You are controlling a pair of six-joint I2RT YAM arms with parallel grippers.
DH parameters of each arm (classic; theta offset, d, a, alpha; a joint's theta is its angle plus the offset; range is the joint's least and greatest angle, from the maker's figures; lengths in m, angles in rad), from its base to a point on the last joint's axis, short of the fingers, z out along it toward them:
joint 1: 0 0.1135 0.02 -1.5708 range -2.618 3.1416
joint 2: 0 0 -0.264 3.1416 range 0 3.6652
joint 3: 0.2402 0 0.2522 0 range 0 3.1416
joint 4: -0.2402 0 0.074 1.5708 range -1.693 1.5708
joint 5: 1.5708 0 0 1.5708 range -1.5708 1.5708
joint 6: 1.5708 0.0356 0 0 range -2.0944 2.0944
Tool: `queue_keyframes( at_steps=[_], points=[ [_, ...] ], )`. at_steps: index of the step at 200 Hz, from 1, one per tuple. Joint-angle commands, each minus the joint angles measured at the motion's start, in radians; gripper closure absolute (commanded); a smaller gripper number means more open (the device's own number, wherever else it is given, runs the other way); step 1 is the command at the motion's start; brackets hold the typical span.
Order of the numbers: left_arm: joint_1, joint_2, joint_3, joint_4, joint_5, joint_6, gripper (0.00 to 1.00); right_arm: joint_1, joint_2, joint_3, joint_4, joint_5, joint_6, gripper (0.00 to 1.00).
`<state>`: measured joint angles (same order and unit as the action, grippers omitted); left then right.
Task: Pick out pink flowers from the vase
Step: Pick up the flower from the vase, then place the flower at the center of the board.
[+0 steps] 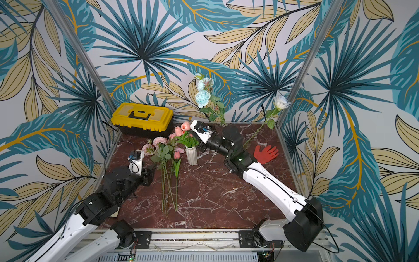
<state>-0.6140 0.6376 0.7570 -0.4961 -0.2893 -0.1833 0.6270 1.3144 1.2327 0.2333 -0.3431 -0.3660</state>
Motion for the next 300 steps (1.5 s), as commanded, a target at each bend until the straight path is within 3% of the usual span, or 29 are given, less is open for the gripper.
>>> queue_keyframes(
  at_steps=[1,23,45,117,170,261,277,300],
  points=[
    [-0.003,-0.009,-0.009,0.018,0.097,0.030,0.43,0.004,-0.068,0.022,-0.056,-0.056,0.032,0.96],
    [-0.003,-0.006,0.008,0.019,0.222,0.056,0.40,0.003,-0.128,0.013,-0.063,-0.079,0.069,0.96],
    [-0.003,0.004,0.027,0.052,0.443,0.102,0.39,0.003,-0.177,-0.004,-0.095,-0.127,0.107,0.97],
    [-0.006,0.119,0.044,0.253,0.778,0.147,0.38,0.005,-0.362,-0.219,-0.106,-0.168,0.203,0.99],
    [-0.028,0.264,0.095,0.294,0.999,0.146,0.38,0.006,-0.430,-0.322,-0.070,-0.225,0.272,0.99],
    [-0.089,0.389,0.137,0.295,1.043,0.175,0.49,0.007,-0.451,-0.384,-0.032,-0.267,0.348,0.99],
    [-0.098,0.399,0.139,0.294,1.040,0.181,0.57,0.007,-0.452,-0.393,-0.019,-0.266,0.358,1.00],
    [-0.102,0.404,0.138,0.295,1.039,0.189,0.82,0.007,-0.455,-0.397,-0.010,-0.263,0.365,1.00]
  ],
)
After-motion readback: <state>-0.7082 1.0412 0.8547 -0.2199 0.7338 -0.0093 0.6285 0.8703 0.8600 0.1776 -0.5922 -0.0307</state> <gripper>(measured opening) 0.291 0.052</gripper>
